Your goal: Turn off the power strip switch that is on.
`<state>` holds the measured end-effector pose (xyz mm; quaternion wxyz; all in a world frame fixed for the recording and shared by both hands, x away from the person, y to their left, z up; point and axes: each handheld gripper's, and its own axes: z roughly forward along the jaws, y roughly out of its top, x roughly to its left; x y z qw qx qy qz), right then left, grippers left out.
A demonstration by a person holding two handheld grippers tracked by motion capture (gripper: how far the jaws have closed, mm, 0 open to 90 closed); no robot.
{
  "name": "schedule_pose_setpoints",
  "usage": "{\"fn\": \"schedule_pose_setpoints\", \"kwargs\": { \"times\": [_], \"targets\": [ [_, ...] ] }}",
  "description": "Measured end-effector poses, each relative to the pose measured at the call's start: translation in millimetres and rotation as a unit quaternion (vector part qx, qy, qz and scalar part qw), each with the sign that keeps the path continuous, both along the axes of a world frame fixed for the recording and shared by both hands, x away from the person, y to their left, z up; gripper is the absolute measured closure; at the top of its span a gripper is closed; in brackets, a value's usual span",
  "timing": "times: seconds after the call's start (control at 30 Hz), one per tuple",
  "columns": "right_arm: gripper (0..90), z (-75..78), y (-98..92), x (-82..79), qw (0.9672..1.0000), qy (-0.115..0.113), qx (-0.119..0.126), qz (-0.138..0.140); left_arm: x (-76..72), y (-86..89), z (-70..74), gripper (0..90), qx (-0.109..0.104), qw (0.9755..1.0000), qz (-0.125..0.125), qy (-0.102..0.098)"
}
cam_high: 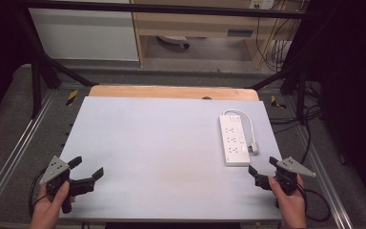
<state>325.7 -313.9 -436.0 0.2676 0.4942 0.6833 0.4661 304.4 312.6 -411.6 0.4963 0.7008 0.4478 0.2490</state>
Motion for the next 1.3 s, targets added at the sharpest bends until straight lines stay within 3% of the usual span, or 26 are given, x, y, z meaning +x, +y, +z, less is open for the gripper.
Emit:
{"fn": "schedule_pose_setpoints", "kwargs": {
  "times": [0.47,0.77,1.03,1.3],
  "targets": [
    [7.7,4.3,-7.0,-2.2,0.9996,-0.017,0.014,-0.020,0.2,-0.7,-0.3,5.3,0.001,1.0000,-0.005,0.000],
    [6.5,11.0,-11.7,-4.0,0.9981,-0.041,0.020,-0.041,0.2,0.3,-0.6,5.2,0.000,1.0000,-0.003,0.000],
    [3.0,24.9,-17.7,-7.1,0.9972,-0.046,0.043,-0.039,-0.2,0.5,-0.5,5.2,0.001,1.0000,-0.003,0.000],
    [2.9,52.5,-30.5,-2.0,0.9957,-0.064,0.056,-0.037,-0.1,0.6,-1.4,5.3,0.000,1.0000,-0.001,0.003]
  ]
}}
